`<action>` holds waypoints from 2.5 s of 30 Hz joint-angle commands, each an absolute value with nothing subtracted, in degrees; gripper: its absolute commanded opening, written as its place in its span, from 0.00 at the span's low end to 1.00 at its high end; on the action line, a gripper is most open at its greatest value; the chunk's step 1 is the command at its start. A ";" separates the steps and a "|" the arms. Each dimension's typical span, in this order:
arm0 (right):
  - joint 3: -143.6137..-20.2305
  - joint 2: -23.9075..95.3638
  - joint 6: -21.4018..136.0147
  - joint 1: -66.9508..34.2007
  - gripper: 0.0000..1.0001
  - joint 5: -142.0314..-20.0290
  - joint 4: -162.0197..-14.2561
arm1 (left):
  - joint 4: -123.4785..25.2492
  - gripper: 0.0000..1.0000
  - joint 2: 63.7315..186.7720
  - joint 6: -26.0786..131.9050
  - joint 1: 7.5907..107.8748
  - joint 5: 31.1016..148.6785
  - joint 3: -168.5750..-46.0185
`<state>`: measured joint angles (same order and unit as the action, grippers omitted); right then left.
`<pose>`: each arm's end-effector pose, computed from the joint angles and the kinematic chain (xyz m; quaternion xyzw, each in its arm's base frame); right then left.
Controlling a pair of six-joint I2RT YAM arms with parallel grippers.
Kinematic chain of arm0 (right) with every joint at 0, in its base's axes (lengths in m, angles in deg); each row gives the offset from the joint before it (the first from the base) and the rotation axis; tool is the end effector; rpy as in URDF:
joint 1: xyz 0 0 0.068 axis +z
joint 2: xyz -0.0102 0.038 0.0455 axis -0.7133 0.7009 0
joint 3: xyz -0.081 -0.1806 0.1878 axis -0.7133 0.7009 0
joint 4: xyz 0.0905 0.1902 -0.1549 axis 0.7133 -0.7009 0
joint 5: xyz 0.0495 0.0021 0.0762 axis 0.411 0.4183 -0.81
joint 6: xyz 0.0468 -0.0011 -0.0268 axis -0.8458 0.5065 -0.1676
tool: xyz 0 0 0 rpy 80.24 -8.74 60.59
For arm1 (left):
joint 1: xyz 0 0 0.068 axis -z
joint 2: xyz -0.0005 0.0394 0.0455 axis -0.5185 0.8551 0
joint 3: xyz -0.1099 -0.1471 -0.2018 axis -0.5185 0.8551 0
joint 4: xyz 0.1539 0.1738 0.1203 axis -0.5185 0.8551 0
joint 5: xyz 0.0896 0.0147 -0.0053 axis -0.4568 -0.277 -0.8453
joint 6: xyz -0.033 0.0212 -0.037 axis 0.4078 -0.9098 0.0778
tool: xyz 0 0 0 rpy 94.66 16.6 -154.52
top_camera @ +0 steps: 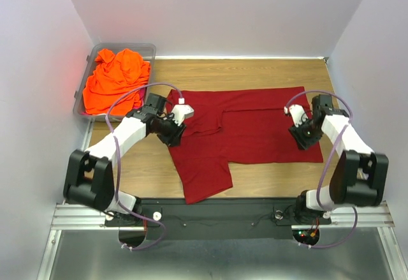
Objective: Fold and stack the t-shirts
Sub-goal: Fold the tshirt
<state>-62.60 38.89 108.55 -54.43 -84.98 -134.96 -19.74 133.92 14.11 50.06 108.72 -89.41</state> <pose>0.2635 -0.0341 0.2091 -0.3131 0.9359 0.0324 0.1583 0.2718 -0.1098 0.2177 0.4258 0.8321 -0.2038 0.2913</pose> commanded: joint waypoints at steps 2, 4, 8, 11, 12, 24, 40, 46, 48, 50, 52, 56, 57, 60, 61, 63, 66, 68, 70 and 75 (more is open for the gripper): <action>-57.80 30.16 119.30 -54.64 0.48 -79.63 -135.53 | -15.20 0.50 126.31 9.34 52.94 106.68 -91.19; -57.01 29.27 120.71 -54.64 0.48 -78.50 -135.62 | -12.57 0.51 126.75 8.73 53.47 106.76 -91.99; -53.23 27.60 127.73 -54.82 0.48 -75.33 -135.18 | -10.10 0.53 127.19 6.01 53.82 105.71 -91.73; -51.03 27.24 131.09 -54.99 0.48 -74.45 -134.04 | -8.96 0.54 127.01 4.86 53.91 105.36 -91.82; -50.94 27.59 131.44 -55.17 0.49 -74.36 -133.86 | -8.78 0.54 127.01 4.68 53.91 105.45 -91.99; -52.61 31.90 140.93 -56.31 0.56 -71.37 -135.36 | -6.23 0.56 127.80 3.98 53.82 108.61 -93.57; -55.77 38.41 150.43 -63.52 0.60 -73.12 -136.67 | -4.30 0.56 130.35 6.88 53.91 108.08 -98.06; -55.33 39.64 149.99 -63.52 0.55 -75.49 -136.59 | -4.12 0.56 130.79 7.14 54.00 107.47 -98.15; -55.07 39.20 150.17 -63.52 0.53 -75.94 -136.59 | -4.21 0.56 130.62 7.14 54.00 107.21 -97.62; -55.07 39.02 150.08 -63.52 0.53 -76.64 -136.59 | -4.65 0.56 130.53 7.23 54.00 107.03 -97.18; -54.55 39.37 149.99 -63.52 0.51 -76.47 -136.50 | -5.08 0.56 130.53 7.23 54.08 106.86 -96.48; -52.09 39.55 150.34 -63.52 0.42 -75.85 -135.88 | -5.17 0.55 130.44 6.71 54.08 106.15 -95.86; -51.38 39.29 150.34 -63.52 0.40 -75.85 -135.45 | -5.26 0.55 130.53 6.62 54.08 105.89 -95.69; -48.93 38.67 150.52 -63.52 0.38 -75.59 -134.04 | -5.53 0.55 130.70 6.18 54.00 105.71 -94.98; -47.78 38.58 150.69 -63.52 0.35 -75.06 -133.08 | -5.70 0.54 130.79 5.57 54.34 105.54 -94.72; -47.25 38.58 150.61 -63.52 0.27 -74.97 -132.02 | -6.23 0.54 130.79 4.69 55.05 104.66 -93.50; -47.94 38.93 149.47 -63.52 0.14 -75.50 -131.75 | -7.19 0.54 130.53 2.94 57.94 102.99 -90.69; -48.30 39.20 148.85 -63.52 0.07 -75.67 -131.75 | -8.51 0.54 130.09 1.18 59.26 101.15 -88.14; -48.56 39.29 148.59 -63.52 0.01 -75.67 -131.75 | -9.48 0.54 130.00 0.12 60.23 100.18 -86.81; -48.48 39.46 148.41 -63.43 0.01 -75.50 -131.84 | -10.27 0.54 130.44 -1.82 61.81 100.00 -84.70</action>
